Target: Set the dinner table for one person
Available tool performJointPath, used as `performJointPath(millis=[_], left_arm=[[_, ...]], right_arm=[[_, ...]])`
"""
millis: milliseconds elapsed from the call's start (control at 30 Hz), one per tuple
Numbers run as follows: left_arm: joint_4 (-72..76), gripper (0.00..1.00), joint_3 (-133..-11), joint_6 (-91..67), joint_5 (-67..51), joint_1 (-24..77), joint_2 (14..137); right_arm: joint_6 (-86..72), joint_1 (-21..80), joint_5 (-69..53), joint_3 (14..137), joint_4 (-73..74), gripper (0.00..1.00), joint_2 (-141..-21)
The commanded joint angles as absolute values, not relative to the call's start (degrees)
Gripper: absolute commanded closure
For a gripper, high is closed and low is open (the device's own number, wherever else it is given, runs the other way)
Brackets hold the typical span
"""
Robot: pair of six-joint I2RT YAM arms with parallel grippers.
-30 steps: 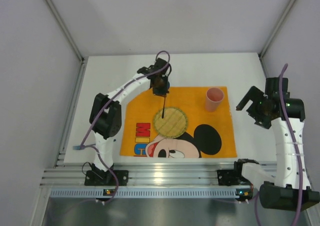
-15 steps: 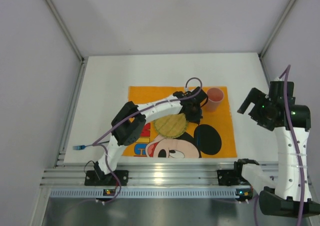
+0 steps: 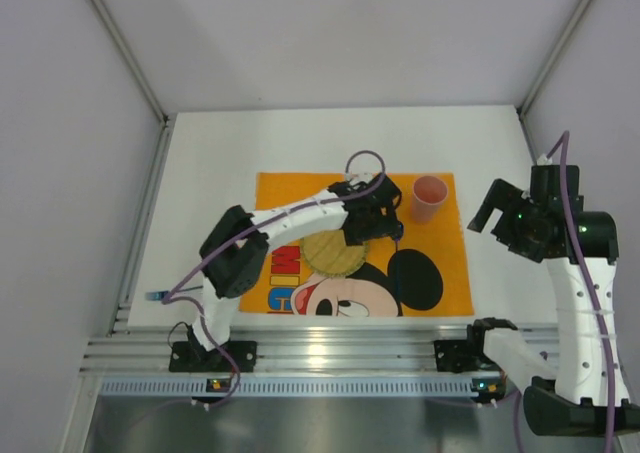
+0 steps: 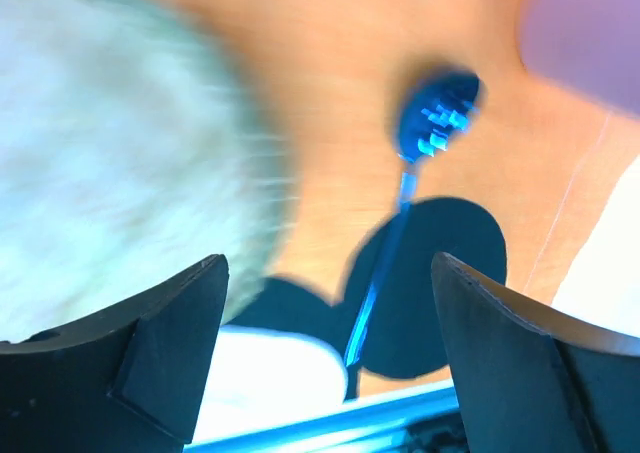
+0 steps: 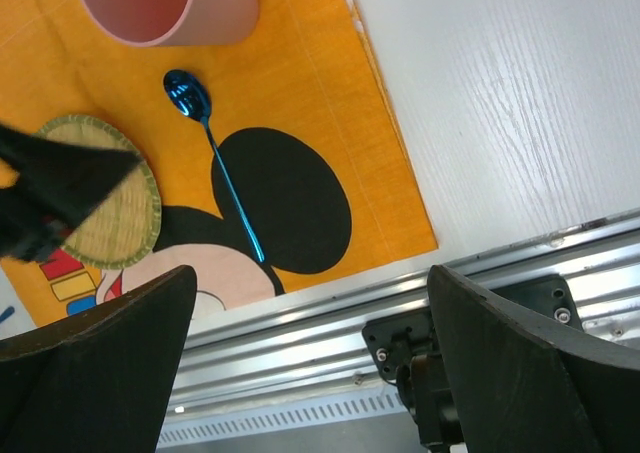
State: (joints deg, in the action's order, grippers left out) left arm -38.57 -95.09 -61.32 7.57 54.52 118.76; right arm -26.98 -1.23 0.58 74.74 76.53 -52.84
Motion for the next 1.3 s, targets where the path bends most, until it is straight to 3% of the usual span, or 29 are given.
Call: performJointPath(millis=[0,200,400,567,900,1133,1267], left_arm=[[-50.5,0.12,-84.2,-67.8,17.3,44.8,100.1],[-55.3,0.08,-58.1,-74.7,20.7,25.9,71.7],[-57.2,0.09,-45.3,-65.9,17.6,6.2,60.7],[-56.7,0.11,-42.1,-62.1,16.2,-3.3,60.4],[-52.2,0.12,-36.1,-66.0,18.8,-7.4,61.3],[-43.9,0.2,-33.0,-67.3,17.9,-8.5,67.2],[-39.8,0.32,-33.1,-67.0,17.8,-8.5,73.0]], right_arm=[[-26.3,-0.4,1.1,75.3,78.0,0.0,-51.3],[-27.6,2.0,-1.2,73.0,75.3,0.0,-51.4],[-28.0,3.4,-3.1,73.2,74.6,0.0,-52.3],[-28.0,4.7,-3.3,72.6,74.7,0.0,-52.6],[-26.2,8.6,1.1,75.2,77.0,0.0,-54.1],[-25.3,11.2,3.6,75.7,78.0,0.0,-55.0],[-24.8,12.1,5.4,77.0,78.2,0.0,-55.5]])
